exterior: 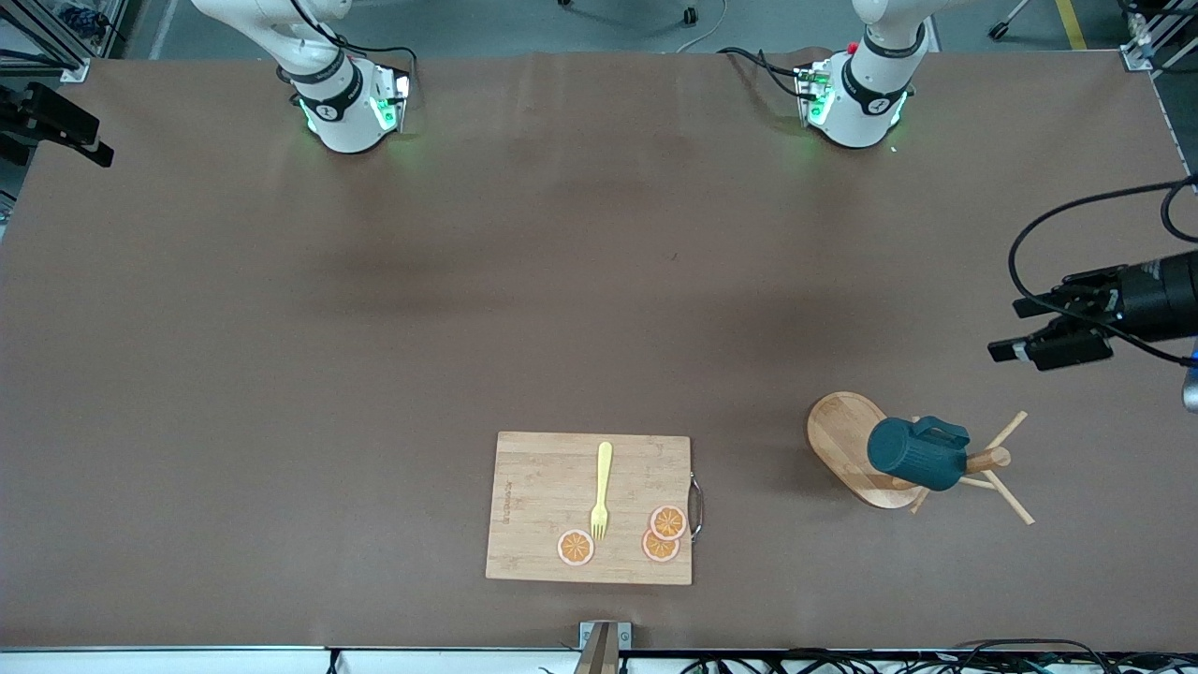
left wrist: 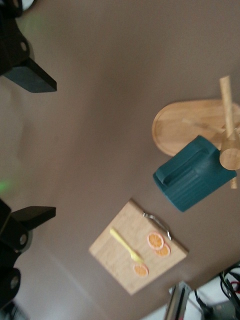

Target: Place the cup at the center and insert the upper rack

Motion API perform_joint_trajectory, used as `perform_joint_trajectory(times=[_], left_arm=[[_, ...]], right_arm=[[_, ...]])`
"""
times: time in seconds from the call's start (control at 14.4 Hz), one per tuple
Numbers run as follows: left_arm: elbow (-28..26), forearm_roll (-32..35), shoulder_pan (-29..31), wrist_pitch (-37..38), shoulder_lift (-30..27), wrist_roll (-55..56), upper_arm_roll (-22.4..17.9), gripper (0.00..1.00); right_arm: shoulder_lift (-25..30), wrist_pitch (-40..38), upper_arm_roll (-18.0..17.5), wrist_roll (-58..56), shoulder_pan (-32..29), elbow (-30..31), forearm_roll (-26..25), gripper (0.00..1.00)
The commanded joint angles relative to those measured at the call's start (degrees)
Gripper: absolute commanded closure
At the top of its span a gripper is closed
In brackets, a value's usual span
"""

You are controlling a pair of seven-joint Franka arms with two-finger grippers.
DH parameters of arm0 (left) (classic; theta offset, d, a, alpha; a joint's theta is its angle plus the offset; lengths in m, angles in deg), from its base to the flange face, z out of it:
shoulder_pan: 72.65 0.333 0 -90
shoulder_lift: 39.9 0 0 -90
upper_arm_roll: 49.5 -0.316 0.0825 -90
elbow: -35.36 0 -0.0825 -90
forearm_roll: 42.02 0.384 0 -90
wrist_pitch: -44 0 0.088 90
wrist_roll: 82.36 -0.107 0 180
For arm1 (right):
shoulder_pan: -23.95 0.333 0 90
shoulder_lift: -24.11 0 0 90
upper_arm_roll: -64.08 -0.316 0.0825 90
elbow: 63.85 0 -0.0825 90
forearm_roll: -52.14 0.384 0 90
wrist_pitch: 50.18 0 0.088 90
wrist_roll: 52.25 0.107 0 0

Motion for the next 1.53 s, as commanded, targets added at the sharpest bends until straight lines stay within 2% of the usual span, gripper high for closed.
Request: perform_joint_trajectory(times=[0.0,0.14,0.35,0.42,0.49,0.56,0.69,0.9,1.04,1.11,1.46], left_arm=[[-1.59,13.83,0.2,-0.02,-4.07,-3.45,5.45,0.0],[-1.59,17.12,-0.06,1.37,-5.04,-4.43,7.48,0.0],[-2.55,20.2,-0.41,4.09,-8.99,-12.66,6.79,0.0],[-2.64,20.21,-2.33,5.68,-9.78,-14.6,4.35,0.0],[-3.69,19.94,-6.18,5.78,-11.18,-14.88,-0.63,0.0],[-5.18,19.59,-9.0,5.43,-12.5,-14.97,-3.73,0.0],[-7.29,19.5,-12.61,4.9,-14.44,-16.2,-7.17,0.0],[-13.43,17.58,-18.33,0.96,-18.91,-20.5,-15.51,0.0],[-19.14,16.17,-17.82,-3.08,-22.69,-25.76,-16.15,0.0],[-19.86,16.16,-17.82,-3.45,-23.32,-26.05,-16.15,0.0],[-18.99,16.25,-16.76,1.28,-23.41,-27.63,-15.45,0.0]], right_arm=[[0.99,0.06,-0.2,0.58,-0.12,1.03,0.18,0.0],[0.99,0.06,-0.2,0.58,-0.12,1.03,0.18,0.0],[0.99,0.06,-0.2,0.58,-0.12,1.03,0.18,0.0],[0.99,0.06,-0.2,0.58,-0.12,1.03,0.18,0.0],[0.99,0.06,-0.2,0.58,-0.12,1.03,0.18,0.0],[0.99,0.06,-0.2,0.58,-0.12,1.03,0.18,0.0],[0.99,0.06,-0.2,0.58,-0.12,1.03,0.18,0.0],[0.99,0.06,-0.2,0.58,-0.12,1.03,0.18,0.0],[0.99,0.15,-0.2,0.58,-0.2,1.03,0.18,0.0],[0.99,0.24,-0.2,0.58,-0.12,1.03,0.18,0.0],[0.99,0.24,-0.2,0.32,-0.2,1.03,0.09,0.0]])
